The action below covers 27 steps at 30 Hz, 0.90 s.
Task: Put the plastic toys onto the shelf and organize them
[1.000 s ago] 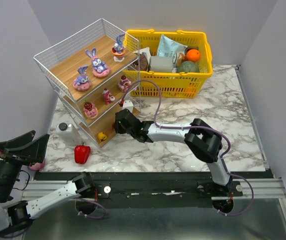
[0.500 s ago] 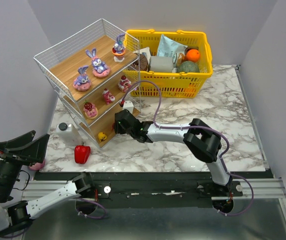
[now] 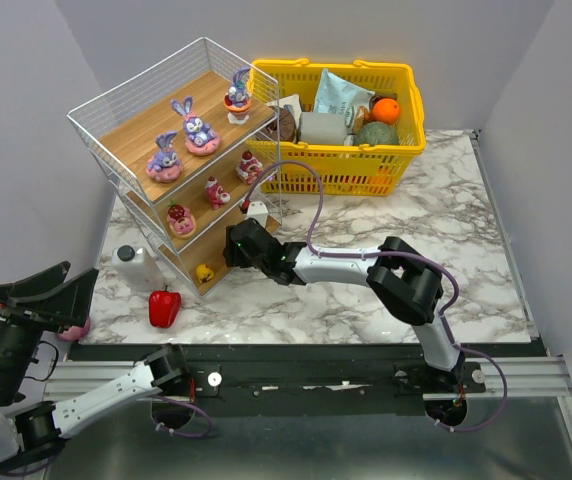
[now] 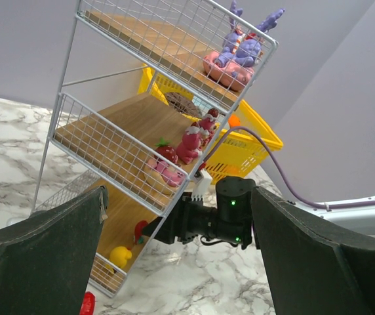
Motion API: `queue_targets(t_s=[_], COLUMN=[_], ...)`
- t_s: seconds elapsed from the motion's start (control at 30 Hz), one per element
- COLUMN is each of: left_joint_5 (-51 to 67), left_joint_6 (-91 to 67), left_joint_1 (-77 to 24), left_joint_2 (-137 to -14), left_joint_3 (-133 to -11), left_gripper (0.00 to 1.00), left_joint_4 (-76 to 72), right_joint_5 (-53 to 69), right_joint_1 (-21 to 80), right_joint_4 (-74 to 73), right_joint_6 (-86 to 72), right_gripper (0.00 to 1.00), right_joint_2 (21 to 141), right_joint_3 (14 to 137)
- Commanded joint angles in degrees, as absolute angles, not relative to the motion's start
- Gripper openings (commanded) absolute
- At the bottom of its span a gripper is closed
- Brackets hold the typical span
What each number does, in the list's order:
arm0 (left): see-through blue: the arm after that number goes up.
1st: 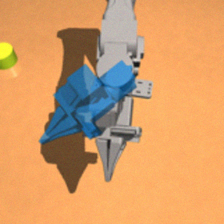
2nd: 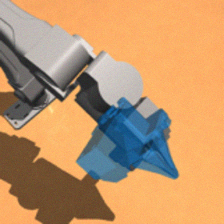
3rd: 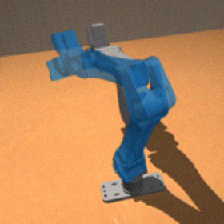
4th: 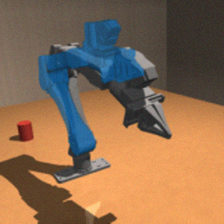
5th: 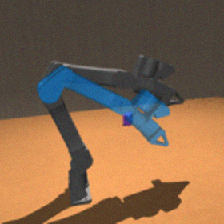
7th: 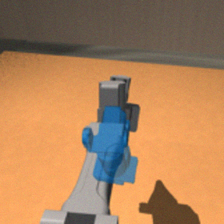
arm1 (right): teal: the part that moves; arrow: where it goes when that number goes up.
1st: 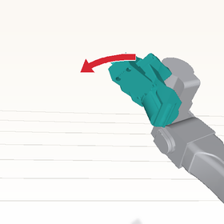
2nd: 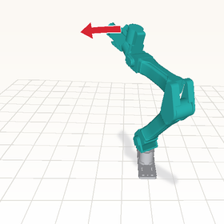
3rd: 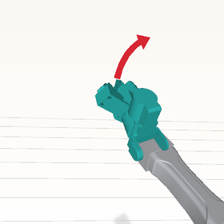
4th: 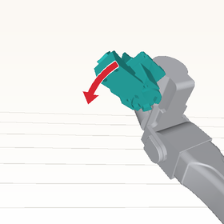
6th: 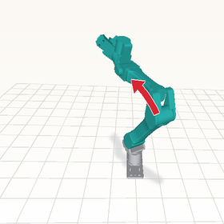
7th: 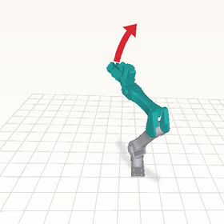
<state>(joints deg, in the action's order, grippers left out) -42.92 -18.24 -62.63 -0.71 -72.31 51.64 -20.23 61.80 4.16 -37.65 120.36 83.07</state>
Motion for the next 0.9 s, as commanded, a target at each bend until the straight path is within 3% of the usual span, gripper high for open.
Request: queue_targets(t_s=[0.0, 0.13, 0.43, 0.63, 0.87], left_joint_5=[-44.3, -44.12, -43.68, -43.15, -42.98], left_joint_6=[-18.98, -18.9, -18.9, -18.81, -18.72], left_joint_1=[-64.69, -64.69, -64.69, -64.69, -64.69], left_joint_2=[2.64, 2.64, 2.64, 2.46, 2.02], left_joint_3=[-74.0, -73.92, -73.83, -73.39, -73.04], left_gripper=[0.99, 0.99, 0.99, 0.99, 0.99], left_joint_4=[51.86, 51.94, 51.5, 50.98, 50.71], right_joint_5=[-23.11, -25.13, -33.21, -32.87, -36.21], right_joint_1=[61.96, 62.05, 61.61, 51.61, 40.62], right_joint_4=[4.22, 4.48, -3.13, -22.3, -30.93], right_joint_6=[-39.1, -39.64, -44.01, -60.44, -73.29], right_gripper=[0.64, 0.74, 0.82, 0.83, 0.83], right_joint_2=[117.53, 112.78, 99.59, 93.0, 76.49], right_joint_3=[81.92, 77.97, 67.34, 60.4, 43.88])
